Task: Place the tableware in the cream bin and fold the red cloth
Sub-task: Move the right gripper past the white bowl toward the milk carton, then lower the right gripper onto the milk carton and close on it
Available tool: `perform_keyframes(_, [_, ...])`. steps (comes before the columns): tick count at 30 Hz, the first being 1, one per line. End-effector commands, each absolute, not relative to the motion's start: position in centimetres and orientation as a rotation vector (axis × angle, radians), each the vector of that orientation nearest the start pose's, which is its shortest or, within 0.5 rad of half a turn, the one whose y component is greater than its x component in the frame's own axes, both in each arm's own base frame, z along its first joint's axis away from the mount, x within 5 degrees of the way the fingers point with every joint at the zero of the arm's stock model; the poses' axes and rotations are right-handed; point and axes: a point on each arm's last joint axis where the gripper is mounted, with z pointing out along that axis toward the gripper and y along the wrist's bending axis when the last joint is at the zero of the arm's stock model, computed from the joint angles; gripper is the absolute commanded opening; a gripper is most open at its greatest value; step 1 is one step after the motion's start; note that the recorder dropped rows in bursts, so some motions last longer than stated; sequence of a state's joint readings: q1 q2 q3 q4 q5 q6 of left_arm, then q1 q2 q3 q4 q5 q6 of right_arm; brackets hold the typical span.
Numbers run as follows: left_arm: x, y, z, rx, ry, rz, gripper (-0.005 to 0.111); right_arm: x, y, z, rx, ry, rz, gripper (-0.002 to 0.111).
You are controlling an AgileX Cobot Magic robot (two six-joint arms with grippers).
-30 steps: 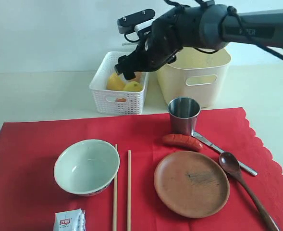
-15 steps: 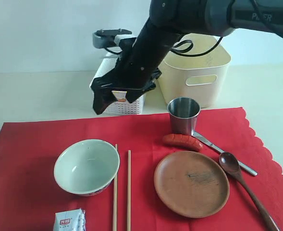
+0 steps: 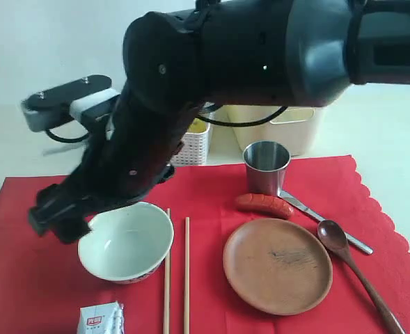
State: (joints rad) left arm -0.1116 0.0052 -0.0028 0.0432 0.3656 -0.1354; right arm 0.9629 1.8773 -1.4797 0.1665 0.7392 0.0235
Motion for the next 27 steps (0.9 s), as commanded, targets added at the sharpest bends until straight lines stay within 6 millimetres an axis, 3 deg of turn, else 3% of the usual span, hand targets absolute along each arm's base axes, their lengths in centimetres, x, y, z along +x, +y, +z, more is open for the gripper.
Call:
perform_keyframes(1, [5.3,-0.4,18.1,0.003,1.842,-0.129,0.000,16.5,41.5,27.1,-0.876,2.103,0.947,0.085])
perform_keyframes(2, [5.3,-0.4,18.1,0.003,1.842,-0.129,0.000,13.9,43.5,27.6,-0.933,1.937,1.021,0.085])
perform_keyframes(5, [5.3,-0.4,18.1,0.003,1.842,-0.129,0.000,12.4,43.8,27.6,-1.006,2.001,1.000,0.085])
perform_keyframes(11, [5.3,-0.4,18.1,0.003,1.842,-0.129,0.000,12.0,42.0,24.3,-1.242,2.260,0.661,0.085])
perform_keyframes(27, [5.3,-0.4,18.1,0.003,1.842,-0.129,0.000,12.0,42.1,24.0,-1.240,2.267,0.659,0.085])
